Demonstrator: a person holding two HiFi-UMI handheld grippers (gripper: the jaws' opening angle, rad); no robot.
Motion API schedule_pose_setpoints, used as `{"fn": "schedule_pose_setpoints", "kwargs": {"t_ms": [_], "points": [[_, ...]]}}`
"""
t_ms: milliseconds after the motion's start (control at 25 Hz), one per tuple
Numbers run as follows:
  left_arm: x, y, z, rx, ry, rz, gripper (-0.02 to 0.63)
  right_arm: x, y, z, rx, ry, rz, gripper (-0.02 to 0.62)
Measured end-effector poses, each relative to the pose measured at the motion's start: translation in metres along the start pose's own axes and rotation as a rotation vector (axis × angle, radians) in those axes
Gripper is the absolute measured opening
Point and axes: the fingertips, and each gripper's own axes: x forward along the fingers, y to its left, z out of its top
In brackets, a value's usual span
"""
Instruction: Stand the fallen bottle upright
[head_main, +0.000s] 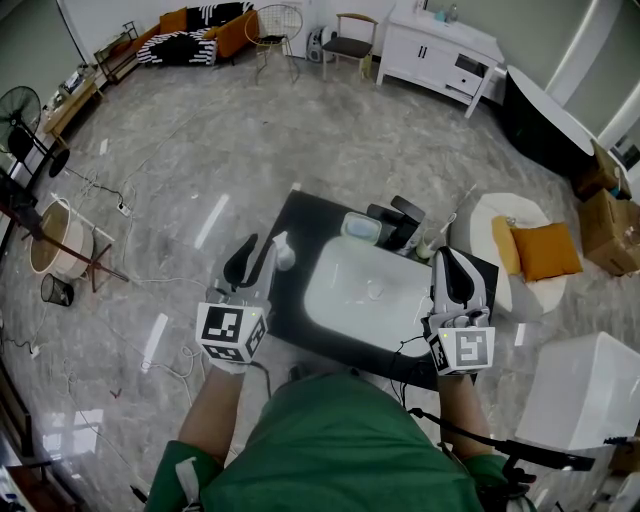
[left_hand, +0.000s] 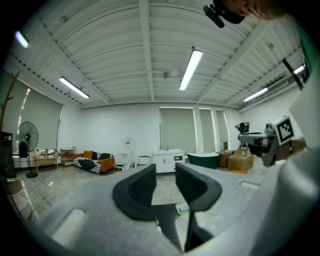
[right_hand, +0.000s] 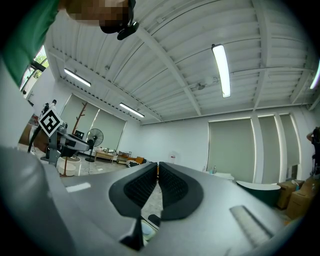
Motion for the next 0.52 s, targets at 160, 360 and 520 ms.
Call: {"fn": "schedule_pose_setpoints", "kwargs": {"t_ms": [160, 360, 520], "points": [[-0.001, 0.001, 0.001, 0.016, 0.007, -0.003, 0.115, 0.003, 0.002, 0.000, 0.002, 0.007, 0.002, 0.009], [-0.004, 0.006, 0.000, 0.015, 0.012, 0.006, 0.115, 0.007, 0.005, 0.002, 0.002, 0.009, 0.011, 0.008], [-0.004, 0.012, -0.001, 0.012, 0.014, 0.011, 0.115, 0.011, 0.009, 0.003, 0.001, 0.010, 0.014, 0.006]]}}
